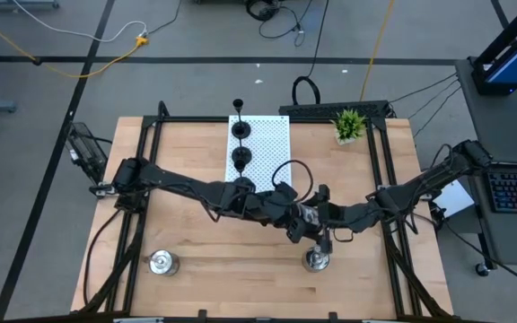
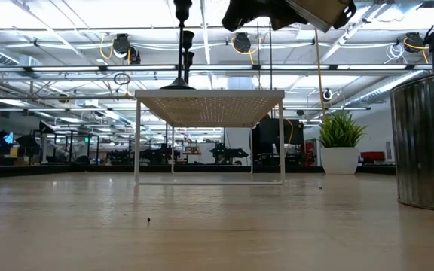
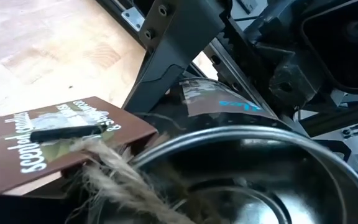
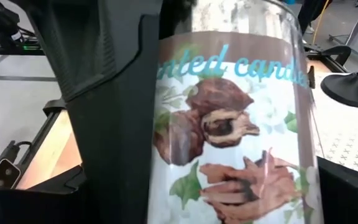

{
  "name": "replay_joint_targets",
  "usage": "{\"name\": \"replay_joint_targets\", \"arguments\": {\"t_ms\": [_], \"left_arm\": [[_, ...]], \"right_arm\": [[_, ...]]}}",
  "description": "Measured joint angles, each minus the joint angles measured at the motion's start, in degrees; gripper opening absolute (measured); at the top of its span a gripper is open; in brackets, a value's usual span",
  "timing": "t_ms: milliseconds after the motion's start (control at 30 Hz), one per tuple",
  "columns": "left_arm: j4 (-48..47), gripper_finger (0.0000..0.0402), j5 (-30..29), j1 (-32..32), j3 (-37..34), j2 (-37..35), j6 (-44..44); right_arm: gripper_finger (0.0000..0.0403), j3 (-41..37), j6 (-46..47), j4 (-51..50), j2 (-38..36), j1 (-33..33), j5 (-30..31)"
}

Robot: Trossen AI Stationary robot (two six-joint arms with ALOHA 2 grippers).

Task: Pick & Place candle stick holders
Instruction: Put the top silver scented candle on the shelf

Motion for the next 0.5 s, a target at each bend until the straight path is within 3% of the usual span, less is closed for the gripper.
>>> {"name": "replay_joint_targets", "arguments": {"t_ms": [100,267,500], "left_arm": [[0.7,0.0363,0.8,0.5,0.0,0.0,0.4],[0.9,0.0392,3.2,1.4,0.0,-0.1,0.3],[1.7,0.0368,4.5,2.9,0.0,-1.5,1.3]], "right_arm": [[0.0344,0.0,0.5,-0.5,-0.2,0.1,0.4],[0.0344,0.0,0.4,-1.6,-0.3,0.1,0.8],[0.0344,0.0,0.5,-2.2,-2.6,0.6,3.8]]}}
